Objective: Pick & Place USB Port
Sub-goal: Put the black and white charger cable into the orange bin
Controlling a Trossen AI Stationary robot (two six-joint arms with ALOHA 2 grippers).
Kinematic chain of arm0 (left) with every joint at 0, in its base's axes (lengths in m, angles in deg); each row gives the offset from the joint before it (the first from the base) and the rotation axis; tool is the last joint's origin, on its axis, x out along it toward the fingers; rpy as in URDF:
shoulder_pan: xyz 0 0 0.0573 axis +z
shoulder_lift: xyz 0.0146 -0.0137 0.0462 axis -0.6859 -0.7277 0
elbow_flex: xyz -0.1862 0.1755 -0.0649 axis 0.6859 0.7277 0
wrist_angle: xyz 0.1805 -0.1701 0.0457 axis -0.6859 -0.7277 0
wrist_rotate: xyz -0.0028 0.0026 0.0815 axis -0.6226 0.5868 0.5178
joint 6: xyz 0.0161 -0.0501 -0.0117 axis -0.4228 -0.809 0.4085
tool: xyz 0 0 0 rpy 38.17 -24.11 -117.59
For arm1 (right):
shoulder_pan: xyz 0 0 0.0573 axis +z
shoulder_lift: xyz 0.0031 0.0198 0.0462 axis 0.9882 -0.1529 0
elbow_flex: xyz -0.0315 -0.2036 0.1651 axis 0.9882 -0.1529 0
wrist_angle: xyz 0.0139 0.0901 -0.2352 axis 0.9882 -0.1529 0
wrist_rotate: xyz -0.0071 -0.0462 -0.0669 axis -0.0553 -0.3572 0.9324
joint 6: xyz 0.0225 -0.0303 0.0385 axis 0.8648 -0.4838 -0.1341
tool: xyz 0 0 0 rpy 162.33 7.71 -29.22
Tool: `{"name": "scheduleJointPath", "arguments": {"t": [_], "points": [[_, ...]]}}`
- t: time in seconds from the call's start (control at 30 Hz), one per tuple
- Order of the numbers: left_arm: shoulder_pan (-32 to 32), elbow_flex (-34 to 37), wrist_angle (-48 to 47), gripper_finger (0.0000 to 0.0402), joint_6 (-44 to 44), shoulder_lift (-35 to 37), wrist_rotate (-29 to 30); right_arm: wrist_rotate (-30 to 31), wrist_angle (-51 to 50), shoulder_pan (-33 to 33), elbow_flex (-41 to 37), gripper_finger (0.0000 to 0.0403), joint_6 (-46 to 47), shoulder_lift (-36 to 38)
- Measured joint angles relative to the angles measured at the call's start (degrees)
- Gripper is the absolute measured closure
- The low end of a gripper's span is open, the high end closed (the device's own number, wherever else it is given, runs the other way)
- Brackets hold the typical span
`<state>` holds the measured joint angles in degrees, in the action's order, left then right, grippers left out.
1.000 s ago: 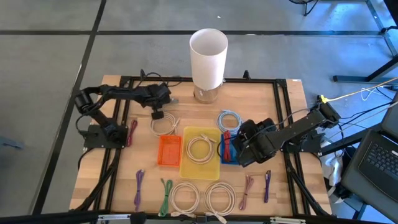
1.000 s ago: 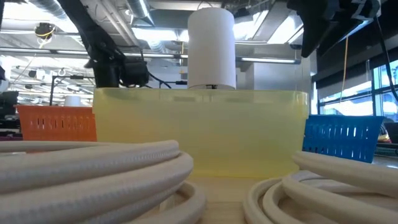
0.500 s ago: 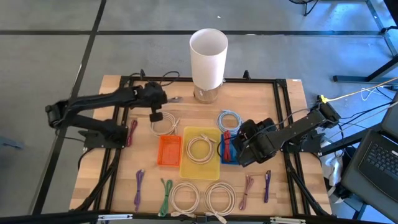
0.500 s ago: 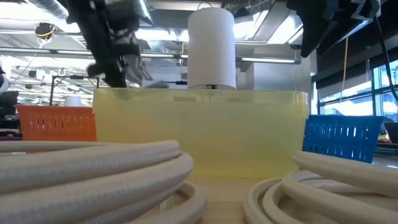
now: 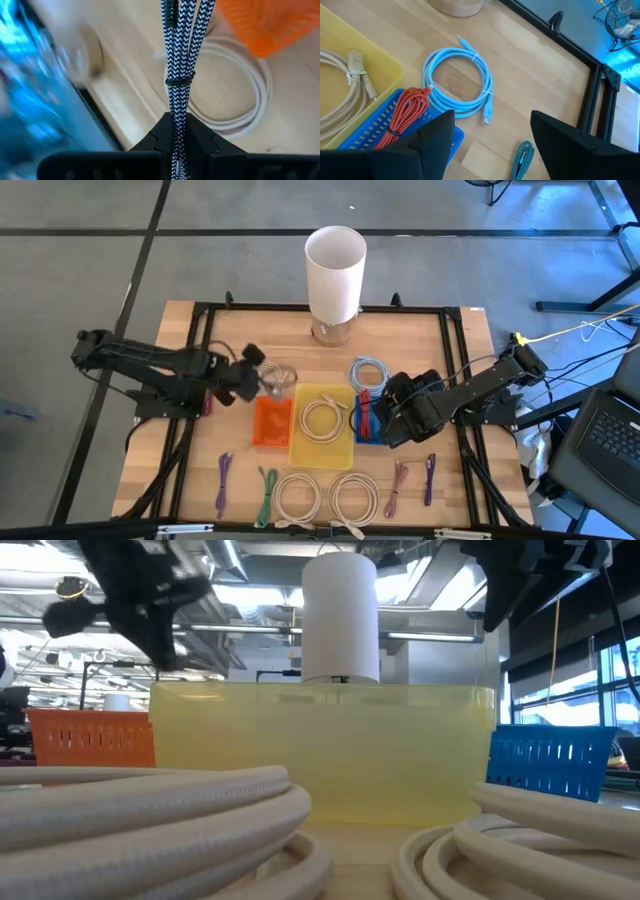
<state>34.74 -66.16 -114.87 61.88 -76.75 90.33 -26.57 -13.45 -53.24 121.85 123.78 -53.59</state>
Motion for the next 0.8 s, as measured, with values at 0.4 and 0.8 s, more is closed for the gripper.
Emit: {"name": "scheduleJointPath", "arguments": {"t": [0.4, 0.8], "points": [[-14.87, -6.69, 1.63, 0.0385, 13.42, -11.99, 14.29, 0.83, -0.08, -0.11, 0.00, 0.0140, 0.05, 0.00], [-16.18, -16.22, -13.73, 0.0385, 10.66, -22.51, 13.45, 0.80, 0.07, -0.09, 0.00, 0.0140, 0.20, -0.01]]}}
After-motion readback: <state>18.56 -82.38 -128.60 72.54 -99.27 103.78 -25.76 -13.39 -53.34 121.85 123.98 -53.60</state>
